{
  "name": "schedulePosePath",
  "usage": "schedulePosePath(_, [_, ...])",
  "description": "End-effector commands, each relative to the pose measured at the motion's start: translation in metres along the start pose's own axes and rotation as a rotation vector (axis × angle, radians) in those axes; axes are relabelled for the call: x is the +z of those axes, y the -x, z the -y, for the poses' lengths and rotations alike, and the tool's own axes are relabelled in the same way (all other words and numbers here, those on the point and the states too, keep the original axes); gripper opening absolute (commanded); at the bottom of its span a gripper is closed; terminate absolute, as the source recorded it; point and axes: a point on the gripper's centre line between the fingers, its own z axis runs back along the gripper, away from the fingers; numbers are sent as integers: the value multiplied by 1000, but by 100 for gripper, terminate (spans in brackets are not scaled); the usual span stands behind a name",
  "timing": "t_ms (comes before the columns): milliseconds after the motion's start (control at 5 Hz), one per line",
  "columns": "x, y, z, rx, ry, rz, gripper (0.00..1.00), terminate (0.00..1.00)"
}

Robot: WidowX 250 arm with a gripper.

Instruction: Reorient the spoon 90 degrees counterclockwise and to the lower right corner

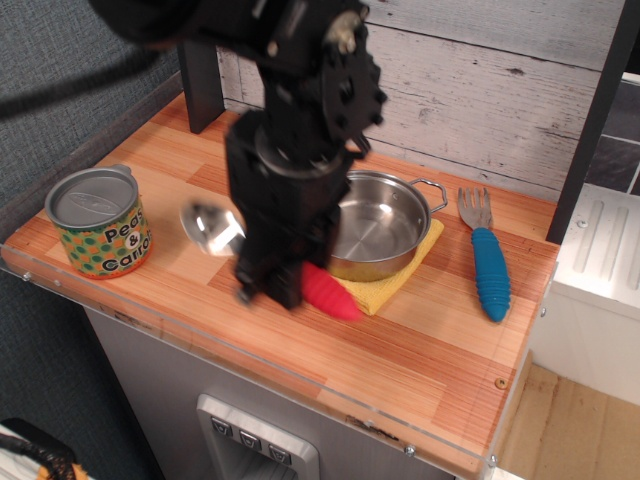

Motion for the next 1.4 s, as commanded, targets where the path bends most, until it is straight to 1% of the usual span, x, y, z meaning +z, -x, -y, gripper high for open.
schedulePosePath(0, [-13,31,21,71,8,-60,0,0])
schedulePosePath(200, [-26,41,25,49,-7,-81,0,0])
schedulePosePath(400, [-39,46,27,44,-35,-71,0,0])
schedulePosePath(600, [-46,49,27,37,-38,-104,0,0])
schedulePosePath(800, [-48,44,25,37,-19,-118,0,0])
schedulePosePath(1000, [-49,43,26,-1,-31,-110,100,0])
schedulePosePath(1200, [-51,41,24,-14,-43,-159,100,0])
